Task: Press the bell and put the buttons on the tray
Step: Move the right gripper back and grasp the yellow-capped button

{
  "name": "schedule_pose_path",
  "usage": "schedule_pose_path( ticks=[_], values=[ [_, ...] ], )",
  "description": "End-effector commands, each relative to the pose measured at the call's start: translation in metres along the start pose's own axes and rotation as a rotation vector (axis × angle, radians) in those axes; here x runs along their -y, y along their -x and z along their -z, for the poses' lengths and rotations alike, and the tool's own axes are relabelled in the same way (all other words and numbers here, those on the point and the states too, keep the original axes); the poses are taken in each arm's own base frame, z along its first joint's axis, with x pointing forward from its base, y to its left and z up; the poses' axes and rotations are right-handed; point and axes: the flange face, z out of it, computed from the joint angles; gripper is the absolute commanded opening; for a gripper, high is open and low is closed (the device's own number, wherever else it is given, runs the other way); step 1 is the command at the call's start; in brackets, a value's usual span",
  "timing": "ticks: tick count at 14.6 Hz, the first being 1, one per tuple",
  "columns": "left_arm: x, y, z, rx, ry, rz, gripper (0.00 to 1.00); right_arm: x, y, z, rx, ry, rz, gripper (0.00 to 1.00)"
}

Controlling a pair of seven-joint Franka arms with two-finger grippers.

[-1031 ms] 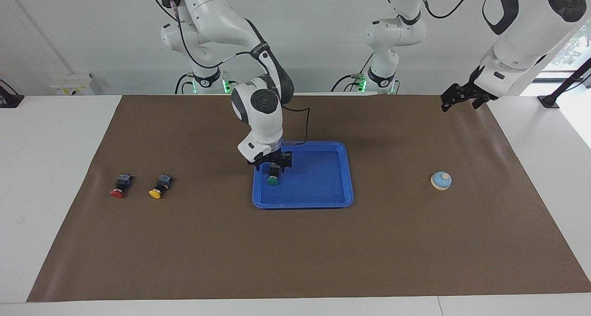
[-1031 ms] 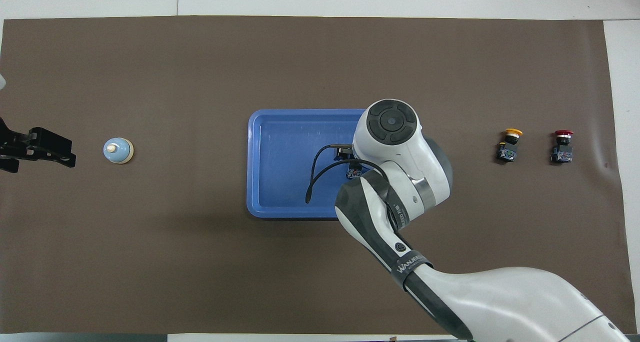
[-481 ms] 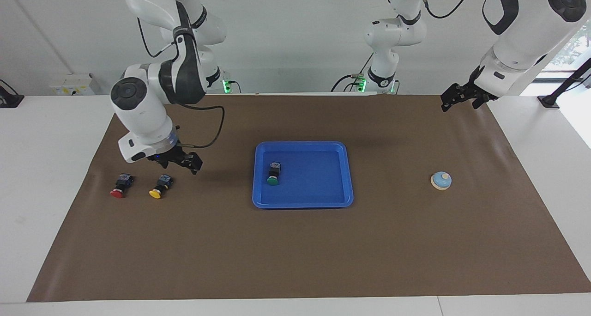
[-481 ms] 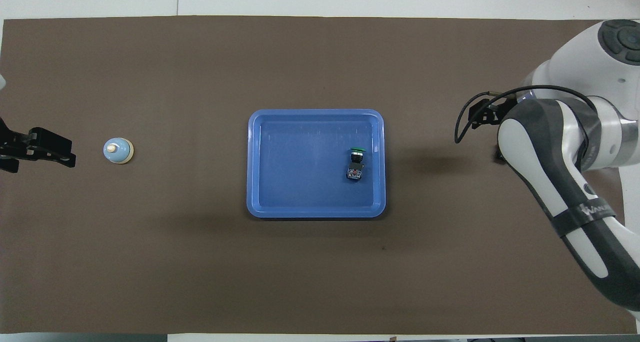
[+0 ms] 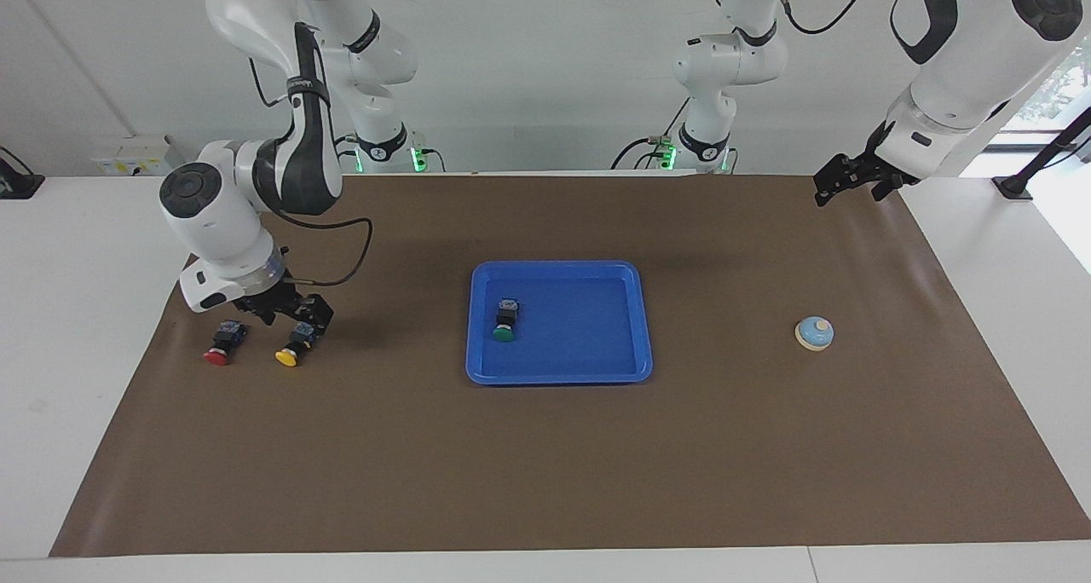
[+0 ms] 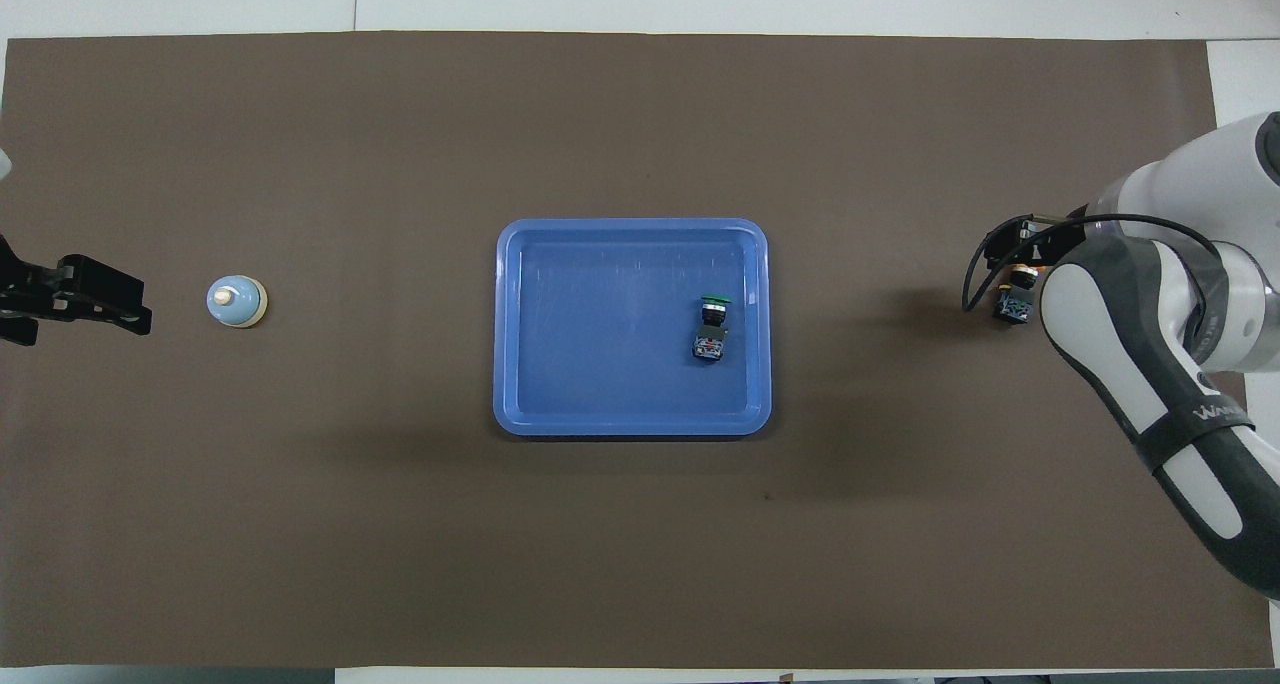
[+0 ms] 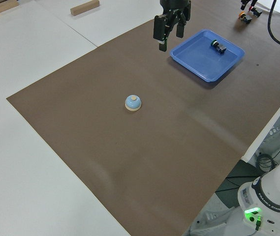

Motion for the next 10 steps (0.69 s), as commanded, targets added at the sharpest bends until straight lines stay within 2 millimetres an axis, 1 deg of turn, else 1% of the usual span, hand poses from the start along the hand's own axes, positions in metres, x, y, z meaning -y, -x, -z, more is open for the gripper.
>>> schedule_pose_path(
  ticks=[1, 2, 3, 4, 7, 8, 9, 10],
  values=[
    [0.0, 0.006, 0.006, -0.001, 0.006, 0.012, 1.0, -0.008, 0.003, -0.021, -0.015, 0.004, 0.015, 1.0],
    [0.0, 0.006, 0.005, 0.001, 0.006, 0.012, 1.0, -0.01, 0.007, -0.03, -0.019, 0.002, 0.025, 1.0],
    [0.0, 0.006, 0.005, 0.001, 0.006, 0.012, 1.0, -0.012, 0.009, -0.033, -0.024, 0.001, 0.025, 1.0],
    [0.0, 0.006, 0.005, 0.001, 0.006, 0.012, 1.0, -0.019, 0.01, -0.037, -0.019, 0.002, 0.015, 1.0],
    [0.0, 0.006, 0.005, 0.001, 0.006, 0.012, 1.0, -0.021, 0.011, -0.048, -0.035, -0.002, 0.019, 0.99],
    [0.001, 0.005, 0.005, 0.001, 0.006, 0.014, 1.0, -0.022, 0.011, -0.048, -0.037, -0.002, 0.02, 0.61],
    [0.001, 0.005, 0.005, 0.001, 0.006, 0.014, 1.0, -0.022, 0.012, -0.049, -0.031, -0.001, 0.031, 0.16],
    [0.0, 0.006, 0.005, 0.001, 0.006, 0.012, 1.0, -0.022, 0.012, -0.049, -0.025, 0.0, 0.045, 0.0]
  ],
)
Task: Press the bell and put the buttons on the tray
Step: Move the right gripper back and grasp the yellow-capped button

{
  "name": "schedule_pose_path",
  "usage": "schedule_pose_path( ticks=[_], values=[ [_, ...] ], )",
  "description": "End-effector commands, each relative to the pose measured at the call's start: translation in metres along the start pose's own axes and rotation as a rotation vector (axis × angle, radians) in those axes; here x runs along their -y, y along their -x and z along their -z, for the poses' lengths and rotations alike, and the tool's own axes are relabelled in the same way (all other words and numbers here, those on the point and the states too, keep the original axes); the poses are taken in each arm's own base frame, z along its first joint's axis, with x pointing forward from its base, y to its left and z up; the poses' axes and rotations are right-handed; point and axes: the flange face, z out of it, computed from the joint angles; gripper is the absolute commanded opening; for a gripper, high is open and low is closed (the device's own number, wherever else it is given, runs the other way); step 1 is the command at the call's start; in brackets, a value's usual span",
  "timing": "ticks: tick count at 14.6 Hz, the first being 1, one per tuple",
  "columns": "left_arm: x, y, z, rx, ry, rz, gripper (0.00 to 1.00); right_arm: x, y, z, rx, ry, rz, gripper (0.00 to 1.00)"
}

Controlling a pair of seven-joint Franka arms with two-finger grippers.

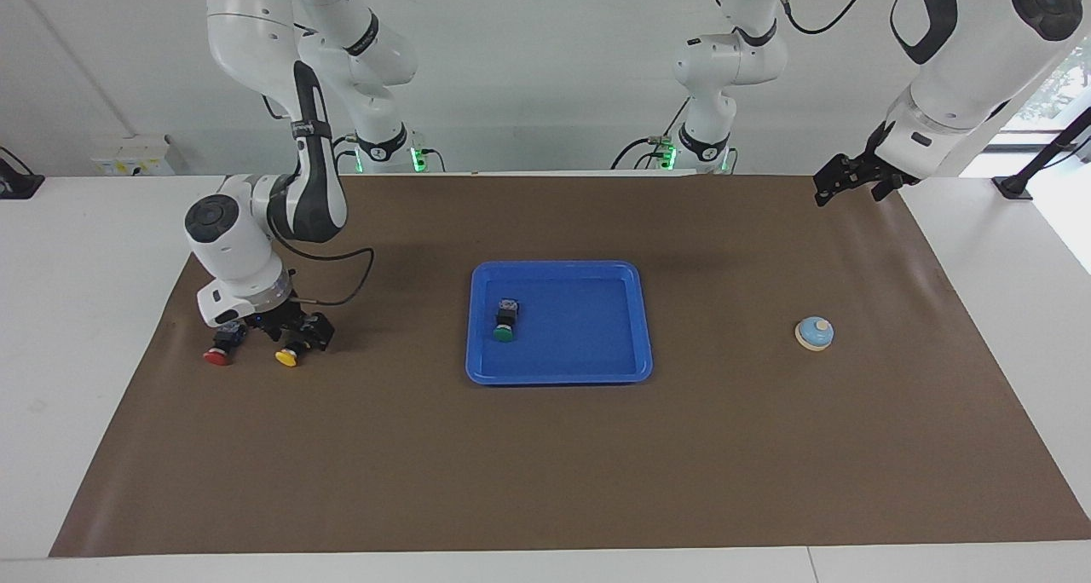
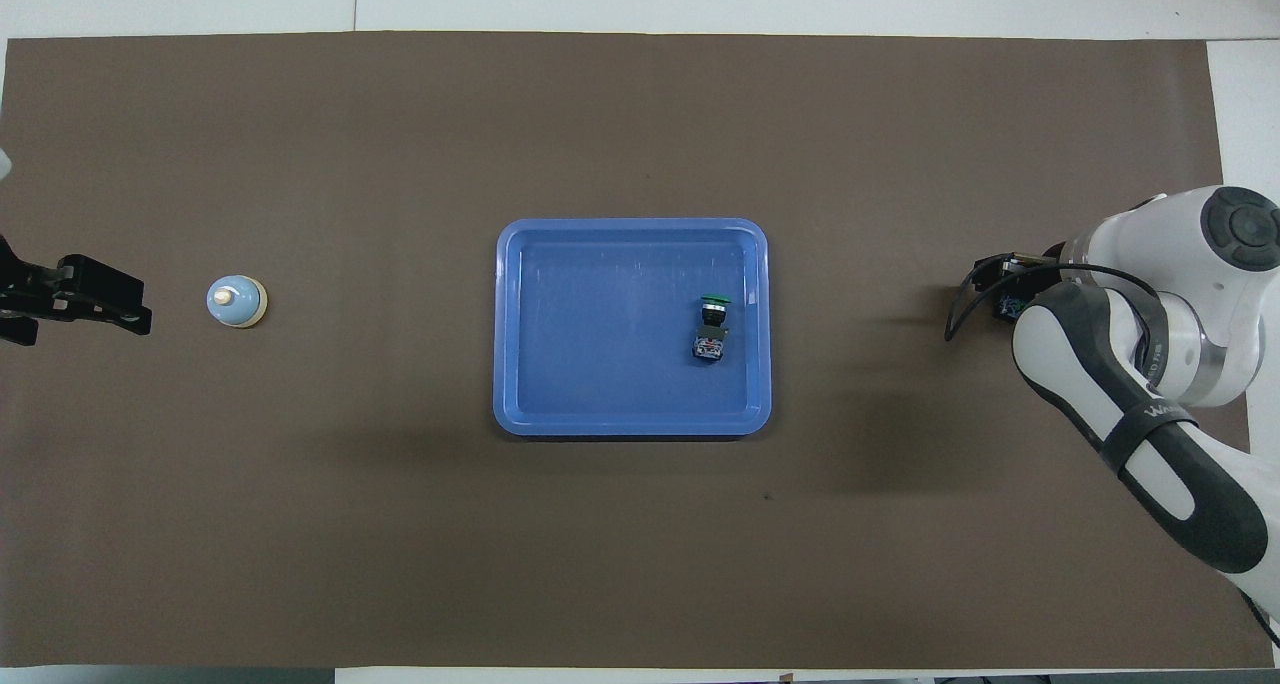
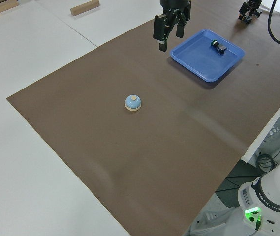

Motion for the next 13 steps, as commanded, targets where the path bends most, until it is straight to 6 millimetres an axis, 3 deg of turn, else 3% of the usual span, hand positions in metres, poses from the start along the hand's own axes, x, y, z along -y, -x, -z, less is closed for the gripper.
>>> schedule_pose_path(
  ticks=[1, 4, 7, 10, 13],
  values=[
    [0.0, 0.006, 0.006, -0.001, 0.006, 0.012, 1.0, -0.004, 0.003, -0.002, -0.002, 0.006, 0.044, 0.0],
    [0.0, 0.006, 0.005, 0.001, 0.006, 0.012, 1.0, 0.0, 0.001, 0.005, 0.014, 0.008, 0.054, 0.0],
    [0.0, 0.006, 0.005, 0.001, 0.006, 0.012, 1.0, 0.012, -0.013, 0.034, 0.041, 0.014, 0.069, 0.0],
    [0.0, 0.006, 0.005, 0.001, 0.006, 0.012, 1.0, 0.058, -0.025, 0.078, 0.074, 0.022, 0.125, 0.0],
    [0.001, 0.005, 0.005, 0.001, 0.006, 0.014, 1.0, 0.147, -0.021, 0.116, 0.087, 0.039, 0.108, 0.0]
  ],
)
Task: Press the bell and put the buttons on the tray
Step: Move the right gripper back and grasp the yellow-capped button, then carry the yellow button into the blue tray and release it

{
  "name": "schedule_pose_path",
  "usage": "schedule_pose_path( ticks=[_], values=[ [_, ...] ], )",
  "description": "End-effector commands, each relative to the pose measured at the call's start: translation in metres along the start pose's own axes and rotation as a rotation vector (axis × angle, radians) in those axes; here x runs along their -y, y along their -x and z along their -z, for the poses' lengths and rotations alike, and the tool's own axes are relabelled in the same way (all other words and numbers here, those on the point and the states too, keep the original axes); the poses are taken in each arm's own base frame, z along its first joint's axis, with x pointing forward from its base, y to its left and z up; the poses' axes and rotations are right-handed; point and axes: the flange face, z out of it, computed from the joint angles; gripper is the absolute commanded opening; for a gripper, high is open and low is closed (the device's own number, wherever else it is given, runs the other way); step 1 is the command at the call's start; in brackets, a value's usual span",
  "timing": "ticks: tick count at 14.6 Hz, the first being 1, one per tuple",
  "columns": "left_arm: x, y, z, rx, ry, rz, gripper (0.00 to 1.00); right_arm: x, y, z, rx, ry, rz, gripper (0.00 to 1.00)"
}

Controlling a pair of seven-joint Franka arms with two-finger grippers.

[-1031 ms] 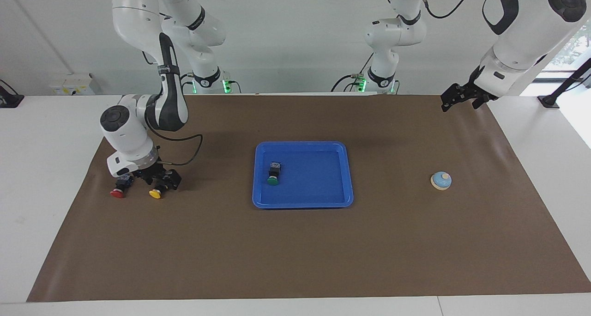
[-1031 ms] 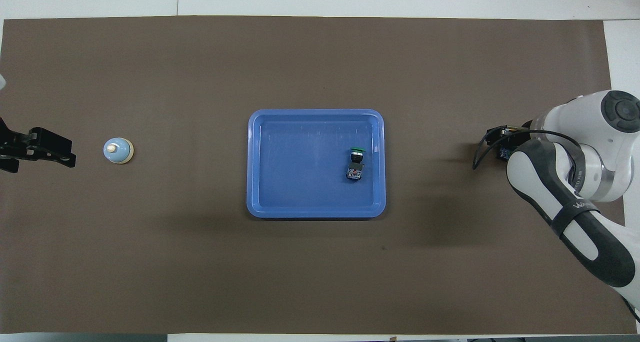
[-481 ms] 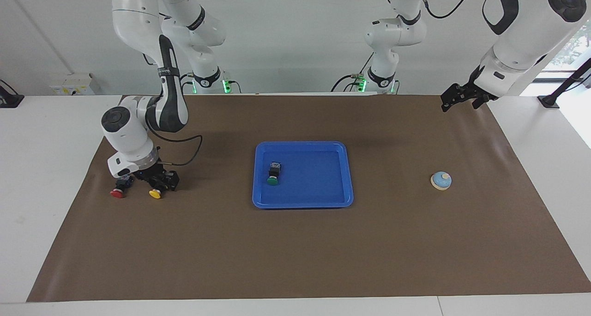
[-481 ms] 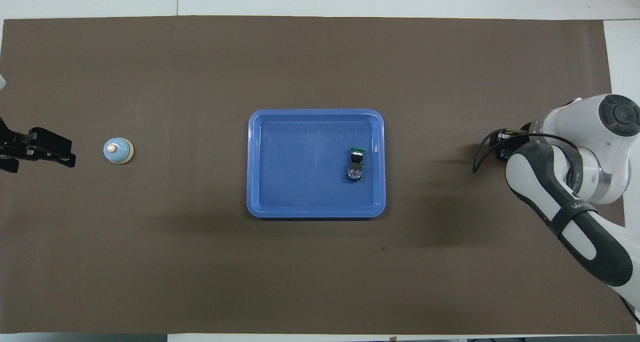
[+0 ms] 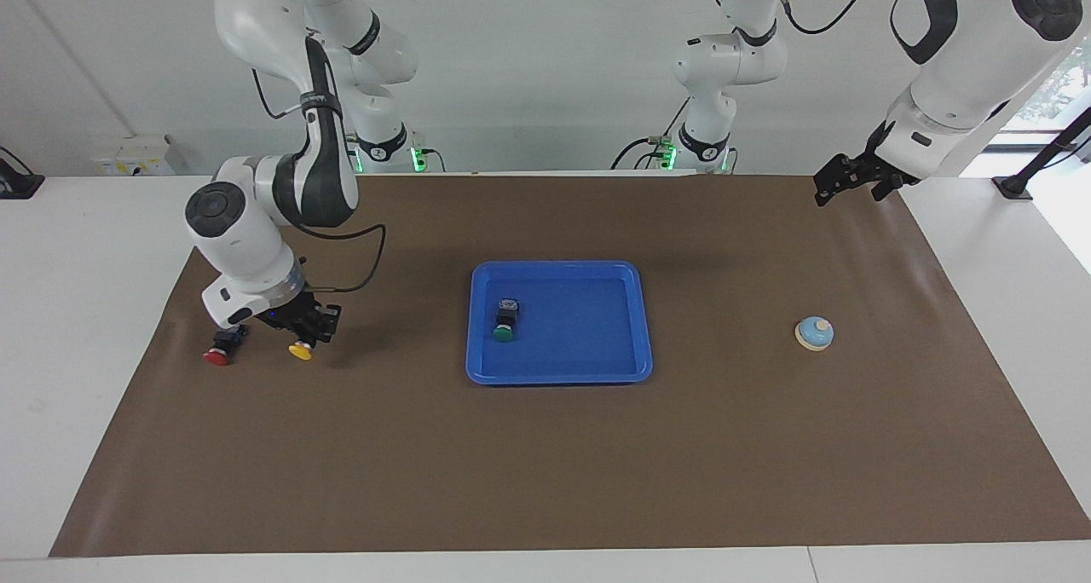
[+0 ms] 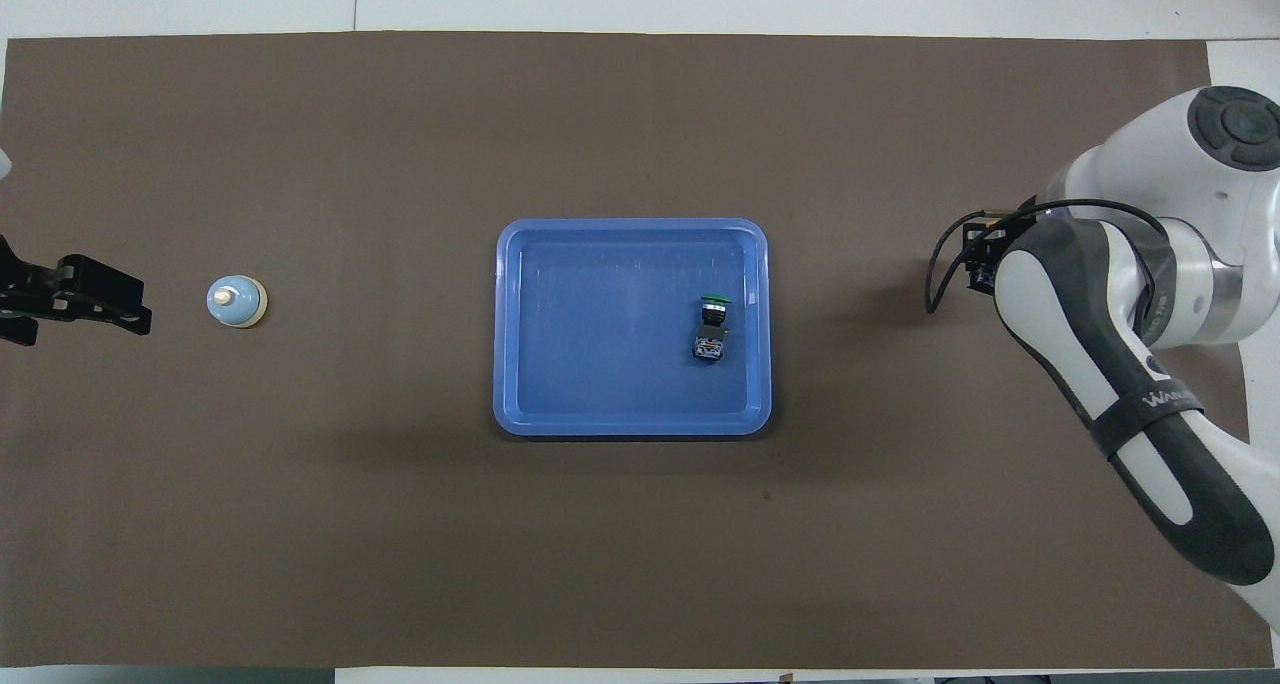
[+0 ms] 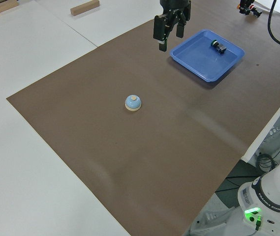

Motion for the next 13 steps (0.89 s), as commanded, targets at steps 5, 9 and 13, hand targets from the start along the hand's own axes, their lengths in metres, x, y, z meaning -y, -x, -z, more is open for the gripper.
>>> schedule_pose_path(
  ticks=[5, 9, 13],
  values=[
    [0.0, 0.005, 0.005, 0.001, 0.006, 0.012, 1.0, 0.207, 0.032, 0.046, 0.023, 0.035, 0.017, 0.0],
    [0.0, 0.005, 0.005, 0.001, 0.006, 0.012, 1.0, 0.308, 0.067, 0.008, 0.047, -0.001, 0.012, 0.0],
    [0.0, 0.005, 0.005, 0.001, 0.006, 0.012, 1.0, 0.342, 0.078, -0.032, 0.008, -0.032, 0.036, 0.0]
  ],
)
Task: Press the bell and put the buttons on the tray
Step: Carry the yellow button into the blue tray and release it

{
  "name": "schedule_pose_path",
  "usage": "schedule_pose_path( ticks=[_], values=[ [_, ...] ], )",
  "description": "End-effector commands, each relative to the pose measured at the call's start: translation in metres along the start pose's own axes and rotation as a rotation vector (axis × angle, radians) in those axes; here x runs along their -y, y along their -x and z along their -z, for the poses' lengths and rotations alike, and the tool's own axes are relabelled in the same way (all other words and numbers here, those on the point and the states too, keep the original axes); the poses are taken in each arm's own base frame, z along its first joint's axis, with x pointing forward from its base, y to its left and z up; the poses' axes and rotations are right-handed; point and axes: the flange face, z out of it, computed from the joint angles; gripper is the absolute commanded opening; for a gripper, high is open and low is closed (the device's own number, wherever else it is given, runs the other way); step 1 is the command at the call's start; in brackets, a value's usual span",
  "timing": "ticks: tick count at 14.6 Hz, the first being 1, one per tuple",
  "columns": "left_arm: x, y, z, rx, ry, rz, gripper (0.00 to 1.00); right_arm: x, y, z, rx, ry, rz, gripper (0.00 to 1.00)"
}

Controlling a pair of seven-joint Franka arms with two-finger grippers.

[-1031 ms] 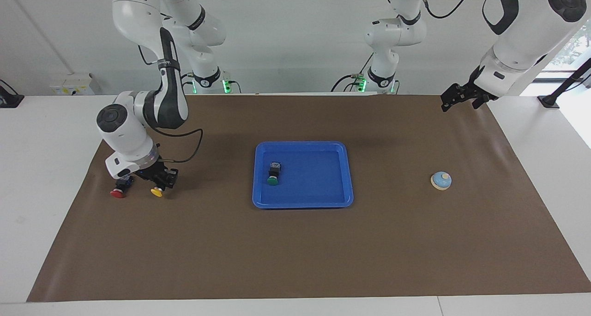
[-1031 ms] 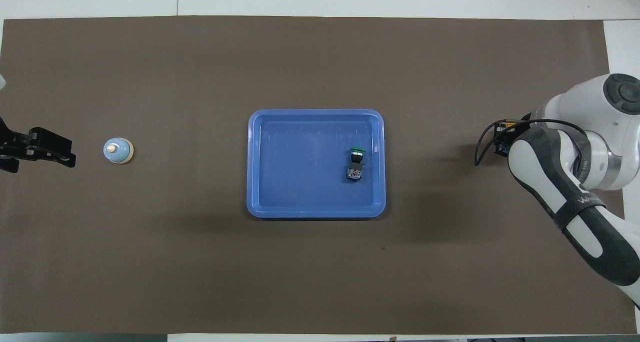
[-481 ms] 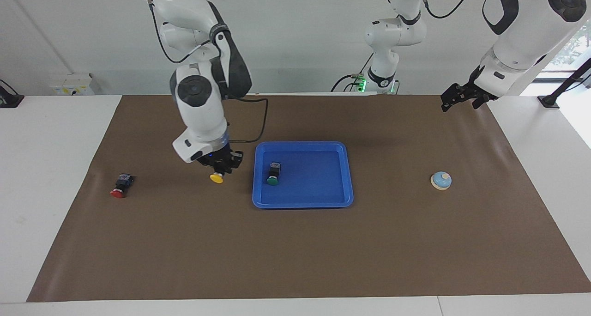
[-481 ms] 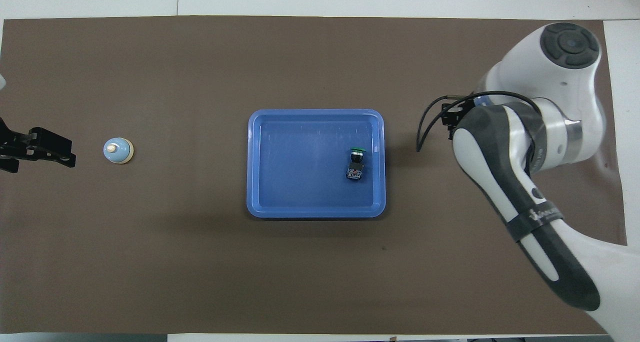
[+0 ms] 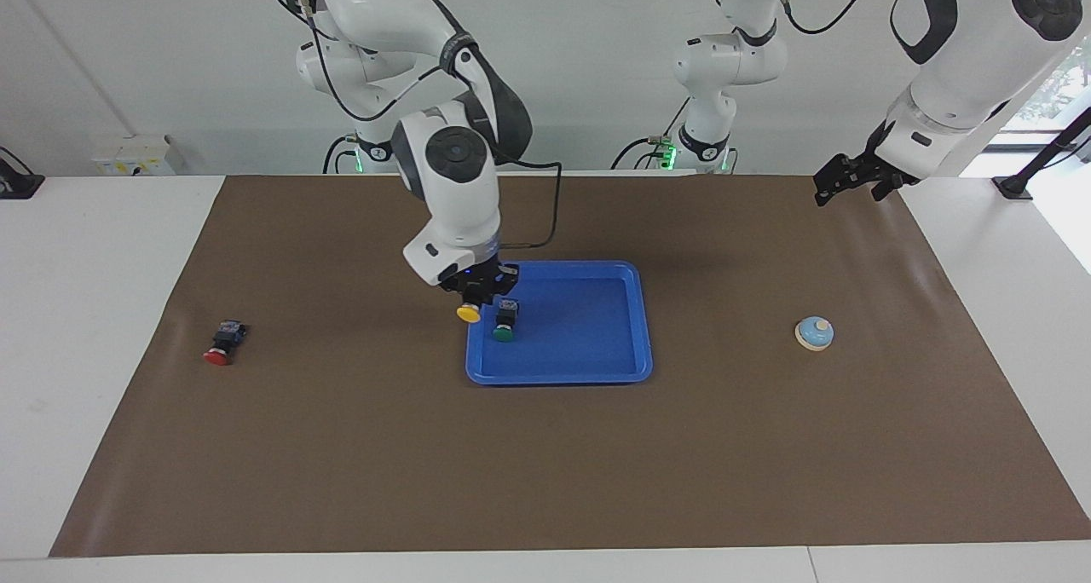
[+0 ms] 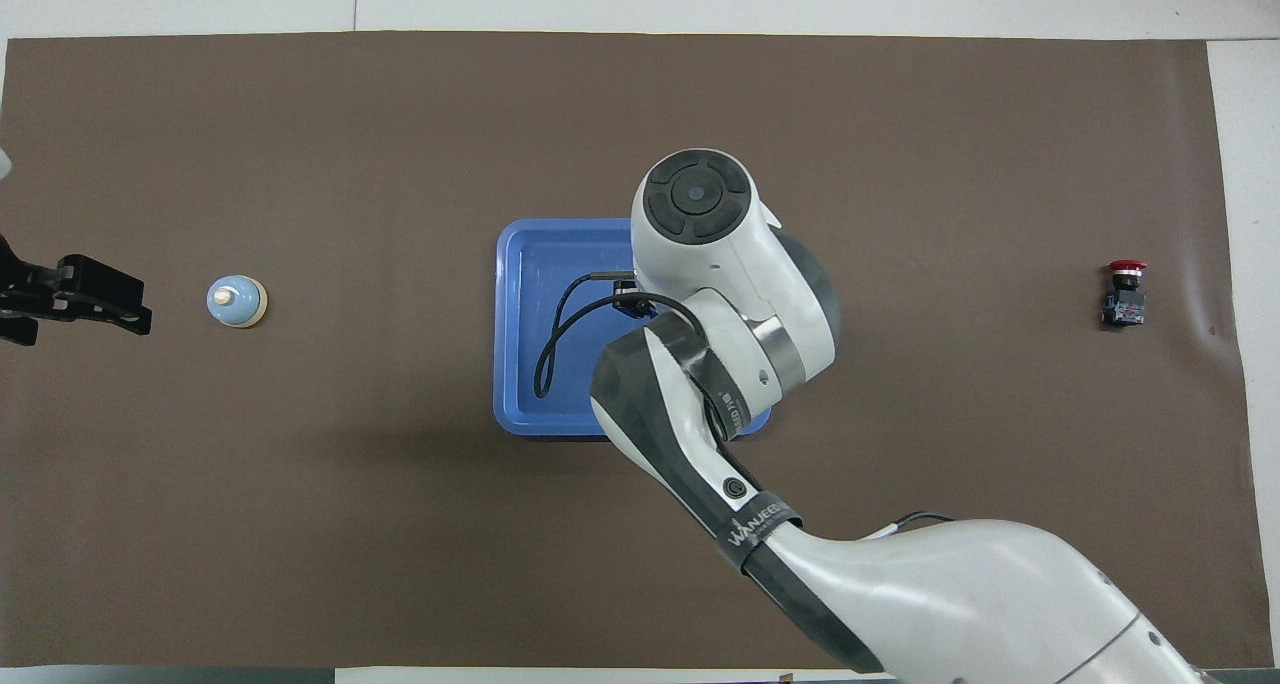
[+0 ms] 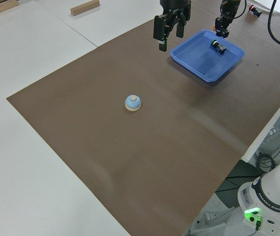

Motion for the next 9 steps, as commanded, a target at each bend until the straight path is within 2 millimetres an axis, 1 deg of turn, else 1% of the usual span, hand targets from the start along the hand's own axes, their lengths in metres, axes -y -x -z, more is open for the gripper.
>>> schedule_pose_path(
  ticks=[1, 2, 5, 6, 8, 9],
  values=[
    [0.0, 0.005, 0.005, 0.001, 0.006, 0.012, 1.0, 0.003, -0.006, -0.022, -0.011, -0.029, -0.011, 0.0],
    [0.0, 0.005, 0.005, 0.001, 0.006, 0.012, 1.0, 0.003, -0.004, -0.028, -0.013, -0.031, -0.006, 0.0],
    [0.0, 0.005, 0.005, 0.001, 0.006, 0.012, 1.0, 0.012, 0.015, -0.045, -0.036, -0.045, 0.024, 0.0],
    [0.0, 0.005, 0.005, 0.001, 0.006, 0.012, 1.0, 0.013, 0.02, -0.047, -0.039, -0.045, 0.037, 0.0],
    [0.0, 0.005, 0.005, 0.001, 0.006, 0.012, 1.0, 0.025, 0.035, -0.053, -0.04, -0.043, 0.067, 0.0],
    [0.0, 0.005, 0.005, 0.001, 0.006, 0.012, 1.0, 0.027, 0.038, -0.054, -0.04, -0.043, 0.074, 0.0]
  ],
)
